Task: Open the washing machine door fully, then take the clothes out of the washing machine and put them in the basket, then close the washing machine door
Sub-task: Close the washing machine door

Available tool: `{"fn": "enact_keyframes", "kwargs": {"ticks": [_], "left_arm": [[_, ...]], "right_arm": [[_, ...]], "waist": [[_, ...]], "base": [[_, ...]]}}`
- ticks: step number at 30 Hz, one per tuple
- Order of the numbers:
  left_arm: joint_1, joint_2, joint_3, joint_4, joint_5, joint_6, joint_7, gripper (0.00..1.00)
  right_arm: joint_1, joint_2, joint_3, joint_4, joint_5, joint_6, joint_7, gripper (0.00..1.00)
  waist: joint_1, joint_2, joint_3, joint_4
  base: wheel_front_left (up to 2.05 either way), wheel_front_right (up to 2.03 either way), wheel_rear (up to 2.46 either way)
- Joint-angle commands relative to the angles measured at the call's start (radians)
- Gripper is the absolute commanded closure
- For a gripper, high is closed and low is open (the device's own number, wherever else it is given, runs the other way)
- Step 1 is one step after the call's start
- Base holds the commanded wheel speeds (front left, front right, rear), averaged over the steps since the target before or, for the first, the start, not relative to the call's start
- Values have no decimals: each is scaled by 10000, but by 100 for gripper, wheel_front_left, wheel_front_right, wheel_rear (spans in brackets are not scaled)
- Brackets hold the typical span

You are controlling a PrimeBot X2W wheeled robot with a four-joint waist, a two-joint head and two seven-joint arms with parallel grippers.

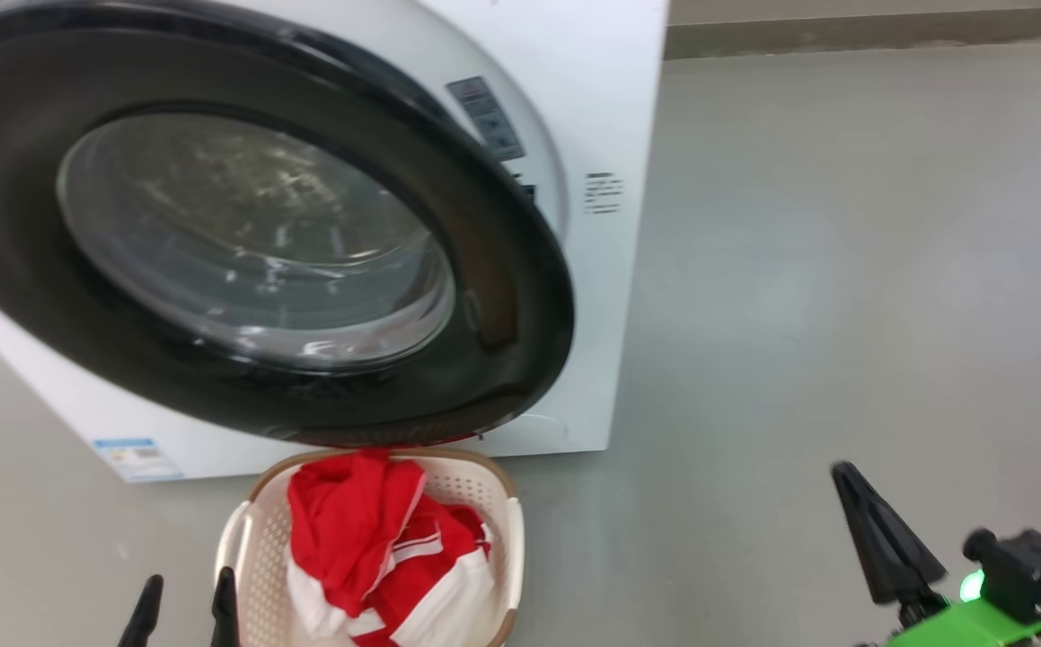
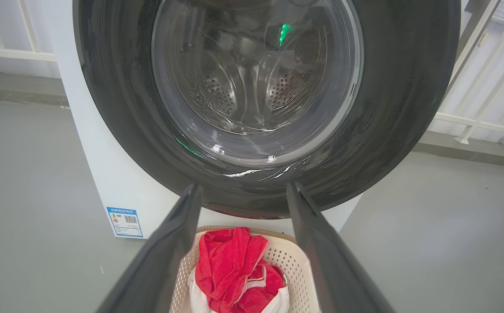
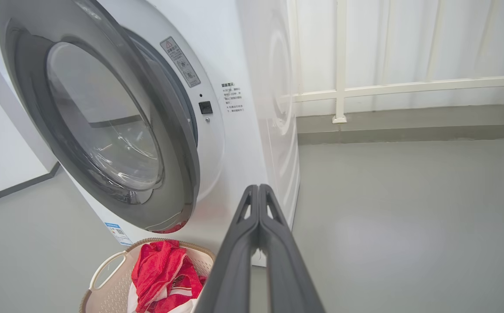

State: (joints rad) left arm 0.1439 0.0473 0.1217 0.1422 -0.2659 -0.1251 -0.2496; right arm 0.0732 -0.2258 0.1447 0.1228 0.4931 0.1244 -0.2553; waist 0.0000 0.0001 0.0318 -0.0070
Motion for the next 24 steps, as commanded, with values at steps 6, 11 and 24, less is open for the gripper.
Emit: {"fn": "enact_keyframes", "kwargs": {"ticks": [6,11,24], "left_arm": [[-536,30,-117,-334,-149,-42,-122,0],[-856,30,-544,-384,-297,48,-122,0],[-1803,30,-1481,-507,-726,279,-122,0]], "right_arm": [[-1234,-106,677,-222,121,63,-65,100],[-1891,-57,1200,-109,180,63,-65,100],[-3993,-155,1951,614,428,63,-65,100]], "waist": [[0,-1,313,957],[0,-1,621,1550],[0,-1,1813,2475]], "base": [[0,0,0],[0,0,0],[0,0,0]]}}
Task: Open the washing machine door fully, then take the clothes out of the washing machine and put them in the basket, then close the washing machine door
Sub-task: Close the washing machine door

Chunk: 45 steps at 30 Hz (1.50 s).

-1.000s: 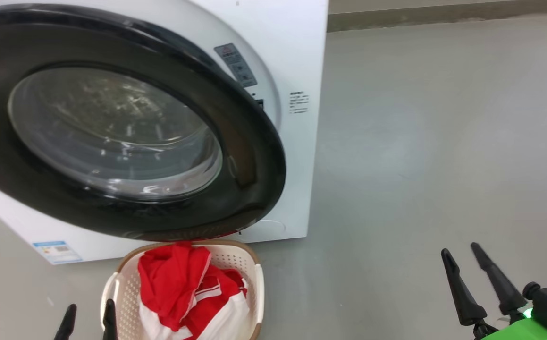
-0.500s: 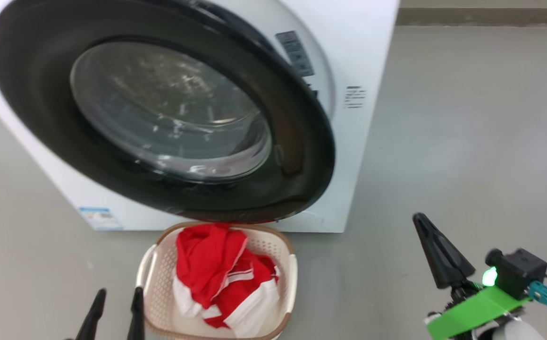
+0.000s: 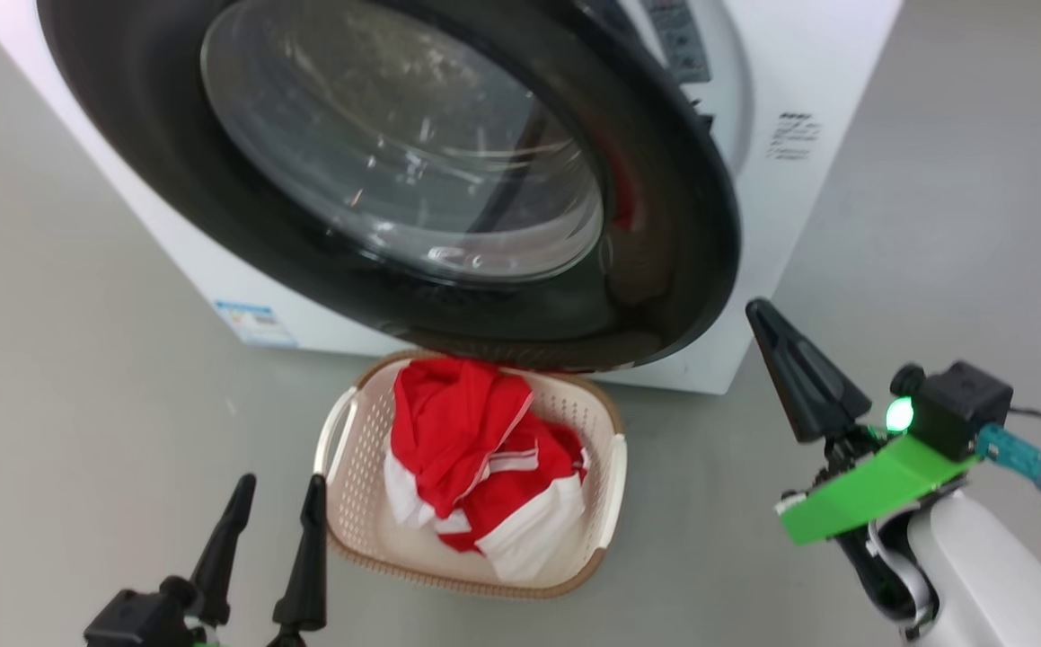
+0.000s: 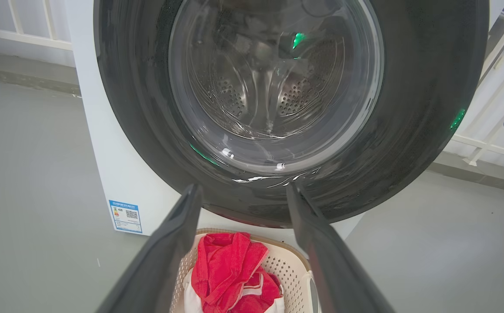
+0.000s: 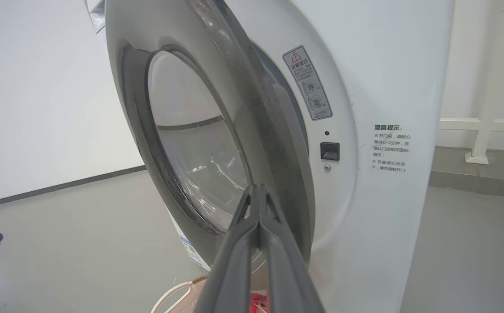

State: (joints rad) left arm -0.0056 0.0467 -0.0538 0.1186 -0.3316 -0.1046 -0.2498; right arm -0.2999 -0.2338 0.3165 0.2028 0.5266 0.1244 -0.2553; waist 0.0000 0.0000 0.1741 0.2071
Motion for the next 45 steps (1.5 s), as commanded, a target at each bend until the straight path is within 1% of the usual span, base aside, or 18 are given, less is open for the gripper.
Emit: {"fn": "enact_keyframes", "kwargs": {"ticks": [1,14,26,39,45], "left_arm": [[-371,36,227,-278,-92,88,-120,0],[-830,35,-40,-391,-275,158,-120,0],[-1193,35,-277,-571,-416,204,-120,0],[-1609,35,-640,-783,-628,259,-120,0],[-1715,35,-680,-820,-680,300,-120,0]], "right_arm": [[-399,-90,265,-122,114,63,-65,100],[-1501,-323,432,329,298,63,-65,100],[-2327,-448,209,424,414,63,-65,100],[-3334,-479,-653,278,273,63,-65,100],[-3585,-410,-977,153,199,63,-65,100]], "waist": [[0,0,466,372],[0,0,1158,632],[0,0,1762,793],[0,0,2571,1033],[0,0,2760,1054]], "base": [[0,0,0],[0,0,0],[0,0,0],[0,0,0],[0,0,0]]}}
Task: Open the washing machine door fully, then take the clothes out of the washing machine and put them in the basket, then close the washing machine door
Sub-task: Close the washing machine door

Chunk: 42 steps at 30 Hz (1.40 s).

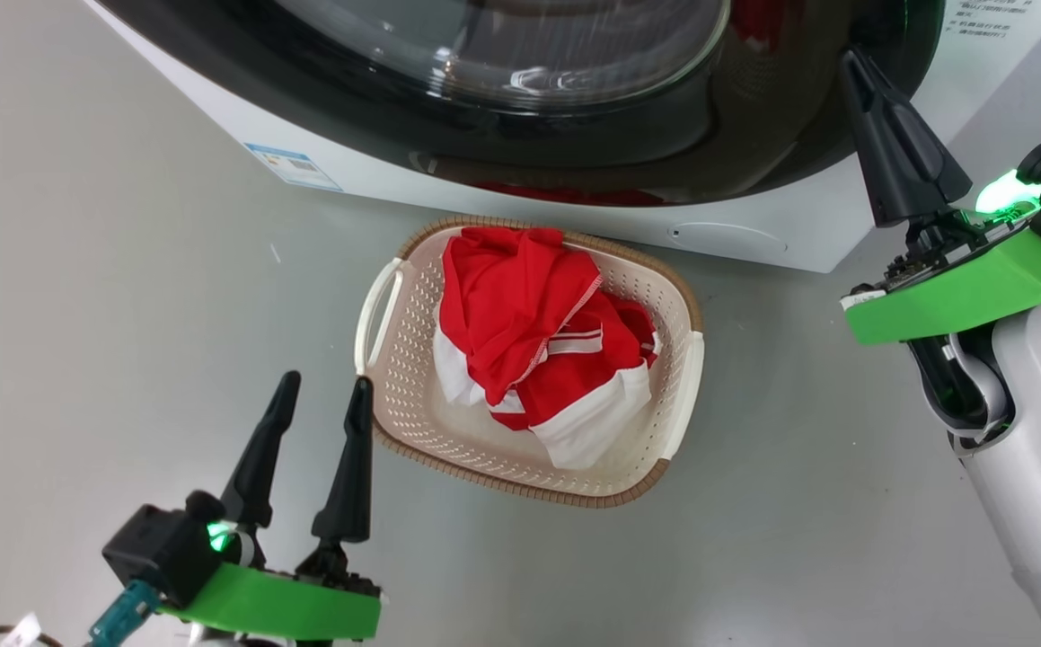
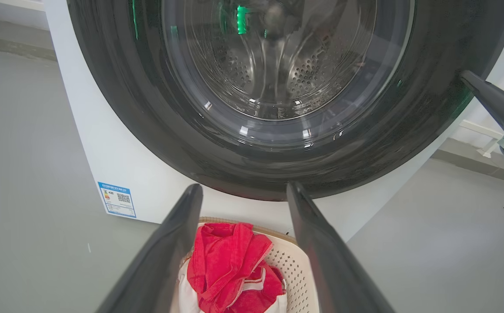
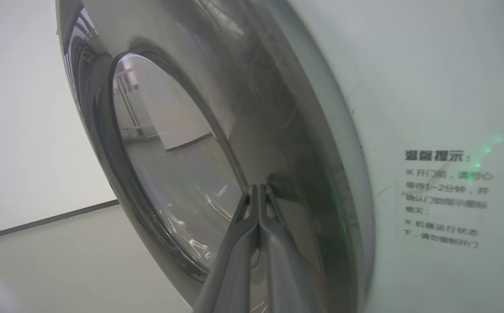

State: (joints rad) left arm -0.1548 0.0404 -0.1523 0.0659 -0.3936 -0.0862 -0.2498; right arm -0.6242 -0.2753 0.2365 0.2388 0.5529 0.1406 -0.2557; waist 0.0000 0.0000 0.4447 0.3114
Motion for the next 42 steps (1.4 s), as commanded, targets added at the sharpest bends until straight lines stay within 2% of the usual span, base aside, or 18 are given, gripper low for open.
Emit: {"fn": "enact_keyframes", "kwargs": {"ticks": [1,11,14,15,16,17,33,42], "left_arm": [[-234,99,306,-299,-61,122,-120,0],[-228,99,399,-145,37,103,-120,0],[-177,99,459,-65,112,82,-120,0],[-160,99,485,-30,137,73,-120,0],[-143,99,510,8,172,59,-120,0],[-98,99,580,77,258,30,-120,0],[664,99,1562,727,926,-325,-120,0],[982,99,2087,929,1248,-423,-120,0]], "right_arm": [[-353,16,-184,-227,-73,-99,-61,100],[149,95,58,-273,-81,-99,-61,99],[495,118,120,-291,-106,-99,-61,58],[624,123,138,-294,-124,-99,-61,35],[761,132,156,-297,-134,-99,-61,4],[1045,163,180,-298,-148,-99,-61,0],[3544,581,136,-251,-212,-99,-61,0],[4503,500,-173,-264,-287,-99,-61,0]], "waist": [[0,0,71,2],[0,0,-145,-234],[0,0,-319,-360],[0,0,-382,-401],[0,0,-451,-445],[0,0,-597,-549],[0,0,-1997,-1810],[0,0,-2555,-2426]], "base": [[0,0,0],[0,0,0],[0,0,0],[0,0,0],[0,0,0],[0,0,0],[0,0,0],[0,0,0]]}}
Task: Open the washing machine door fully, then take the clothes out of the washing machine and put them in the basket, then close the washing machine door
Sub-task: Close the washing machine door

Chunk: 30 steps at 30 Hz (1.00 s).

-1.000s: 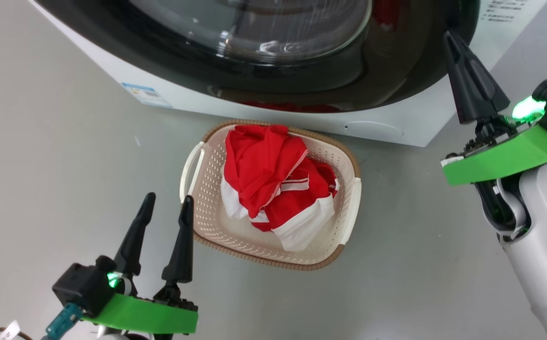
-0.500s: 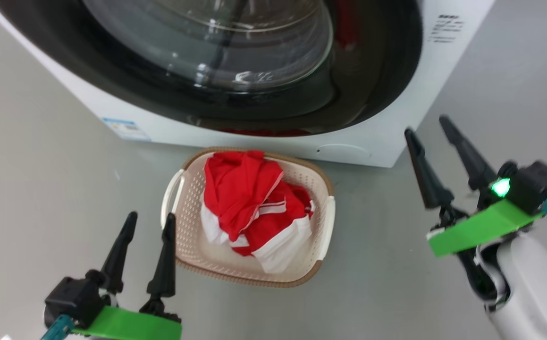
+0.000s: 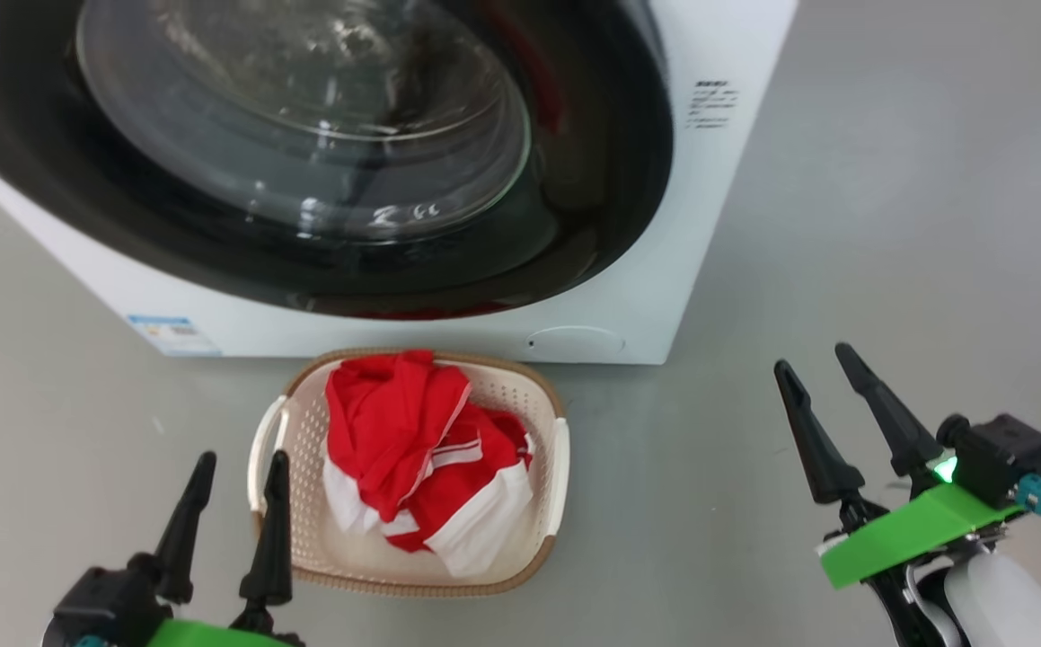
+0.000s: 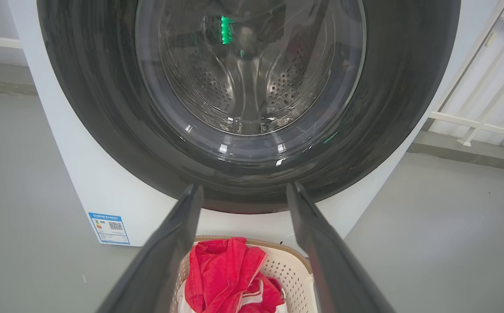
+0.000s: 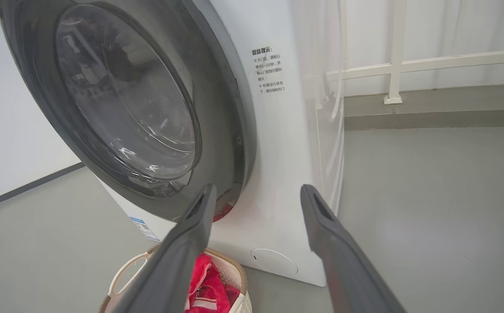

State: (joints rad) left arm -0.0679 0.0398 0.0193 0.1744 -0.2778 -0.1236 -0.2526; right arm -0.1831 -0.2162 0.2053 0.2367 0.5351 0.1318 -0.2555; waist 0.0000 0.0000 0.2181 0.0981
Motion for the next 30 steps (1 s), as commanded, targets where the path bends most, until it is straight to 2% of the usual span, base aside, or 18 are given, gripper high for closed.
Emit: {"fn": "enact_keyframes", "kwargs": {"ticks": [1,30], "left_arm": [[153,104,411,-143,130,-54,-92,0],[1320,104,970,-297,818,-70,-92,0]], "right_arm": [[180,-113,104,-250,-119,-11,-63,0],[1896,-313,-569,-388,-147,-11,-63,0]], "waist": [[0,0,-343,-350],[0,0,-1543,-1331]], "base": [[0,0,0],[0,0,0]]}}
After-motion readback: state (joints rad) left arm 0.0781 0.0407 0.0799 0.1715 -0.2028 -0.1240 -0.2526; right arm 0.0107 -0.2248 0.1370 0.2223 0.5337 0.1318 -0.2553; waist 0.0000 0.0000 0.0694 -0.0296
